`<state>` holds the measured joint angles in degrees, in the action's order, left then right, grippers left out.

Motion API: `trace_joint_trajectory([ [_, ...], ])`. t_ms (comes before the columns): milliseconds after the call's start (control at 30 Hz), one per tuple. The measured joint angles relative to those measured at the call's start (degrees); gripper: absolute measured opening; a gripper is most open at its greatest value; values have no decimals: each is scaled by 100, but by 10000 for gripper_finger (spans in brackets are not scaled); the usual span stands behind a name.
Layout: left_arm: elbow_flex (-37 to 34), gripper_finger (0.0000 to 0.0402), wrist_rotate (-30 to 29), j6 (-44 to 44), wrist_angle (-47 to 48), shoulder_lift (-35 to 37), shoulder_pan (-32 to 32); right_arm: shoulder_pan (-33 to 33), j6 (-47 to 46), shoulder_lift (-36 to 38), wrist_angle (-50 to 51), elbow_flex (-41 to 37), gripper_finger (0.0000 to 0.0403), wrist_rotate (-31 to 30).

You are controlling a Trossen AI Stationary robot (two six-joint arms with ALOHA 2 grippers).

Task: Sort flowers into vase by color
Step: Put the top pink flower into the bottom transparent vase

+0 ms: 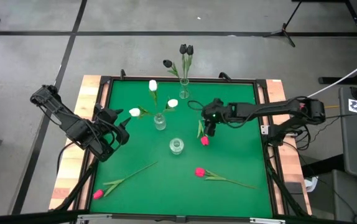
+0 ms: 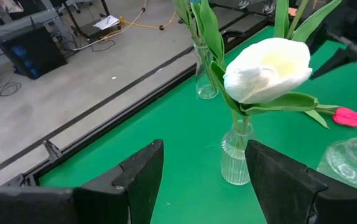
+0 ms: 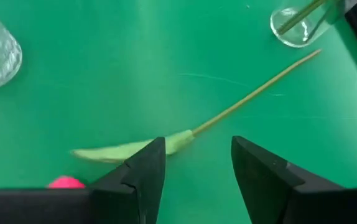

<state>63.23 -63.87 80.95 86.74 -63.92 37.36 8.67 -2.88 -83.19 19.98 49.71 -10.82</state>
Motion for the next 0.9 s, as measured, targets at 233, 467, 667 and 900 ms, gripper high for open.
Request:
trace_joint_trajectory([
  [233, -1, 224, -3, -17, -38, 0, 1, -370, -1038, -473, -363, 0, 184, -449],
  [467, -1, 224, -4, -13, -40, 0, 1, -468, -1489, -946, -385, 0, 184, -501],
  [667, -1, 224, -3, -15, -40, 0, -1, -453, -1724, -1212, -428, 0, 184, -523],
  [900, -1, 224, -5, -17, -40, 0, 0, -453, -1835, -1582, -796, 0, 184, -224],
])
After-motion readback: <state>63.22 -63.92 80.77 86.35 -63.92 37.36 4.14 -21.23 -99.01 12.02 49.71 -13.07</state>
